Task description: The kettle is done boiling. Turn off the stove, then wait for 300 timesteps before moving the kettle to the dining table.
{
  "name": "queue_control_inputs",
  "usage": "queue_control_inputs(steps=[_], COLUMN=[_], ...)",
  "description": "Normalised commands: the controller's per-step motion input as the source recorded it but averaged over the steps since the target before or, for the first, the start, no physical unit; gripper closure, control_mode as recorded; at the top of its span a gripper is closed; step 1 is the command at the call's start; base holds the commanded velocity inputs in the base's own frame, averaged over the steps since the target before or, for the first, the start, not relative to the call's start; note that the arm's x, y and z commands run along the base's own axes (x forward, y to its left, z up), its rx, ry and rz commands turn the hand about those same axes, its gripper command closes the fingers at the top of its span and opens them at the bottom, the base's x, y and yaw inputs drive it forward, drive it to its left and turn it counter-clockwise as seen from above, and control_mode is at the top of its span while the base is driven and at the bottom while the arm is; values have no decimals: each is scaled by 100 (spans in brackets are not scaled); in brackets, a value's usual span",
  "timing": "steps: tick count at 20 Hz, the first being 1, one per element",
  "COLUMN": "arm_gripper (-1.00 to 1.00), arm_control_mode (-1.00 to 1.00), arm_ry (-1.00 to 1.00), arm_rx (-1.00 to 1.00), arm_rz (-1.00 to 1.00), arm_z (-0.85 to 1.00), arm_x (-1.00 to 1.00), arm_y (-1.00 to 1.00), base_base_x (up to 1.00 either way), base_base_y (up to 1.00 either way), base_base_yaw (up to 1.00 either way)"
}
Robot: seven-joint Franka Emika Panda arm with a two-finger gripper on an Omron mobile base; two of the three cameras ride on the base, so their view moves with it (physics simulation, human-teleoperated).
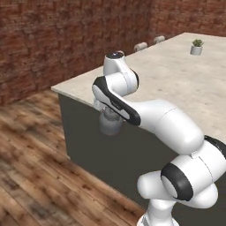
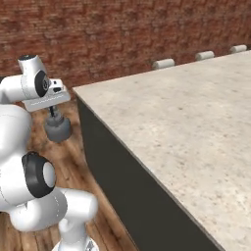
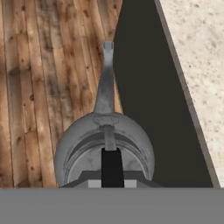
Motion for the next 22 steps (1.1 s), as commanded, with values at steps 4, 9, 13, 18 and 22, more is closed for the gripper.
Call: queue_control_inputs(steps=[4,9,13,18,22], arm_gripper=[100,100,100,100,100], arm_control_mode=[100,100,100,100,100], arm_ry=[0,0,0,0,0], arm_rx=[0,0,0,0,0], arm_rz=[0,0,0,0,0], arm_z=[0,0,0,0,0], arm_x=[0,0,0,0,0], arm_y=[0,0,0,0,0], base_base_x=[66,65,65,65,65], base_base_y=[84,85,86,85,86], base_base_yaw=[-36,-35,-35,-35,-36])
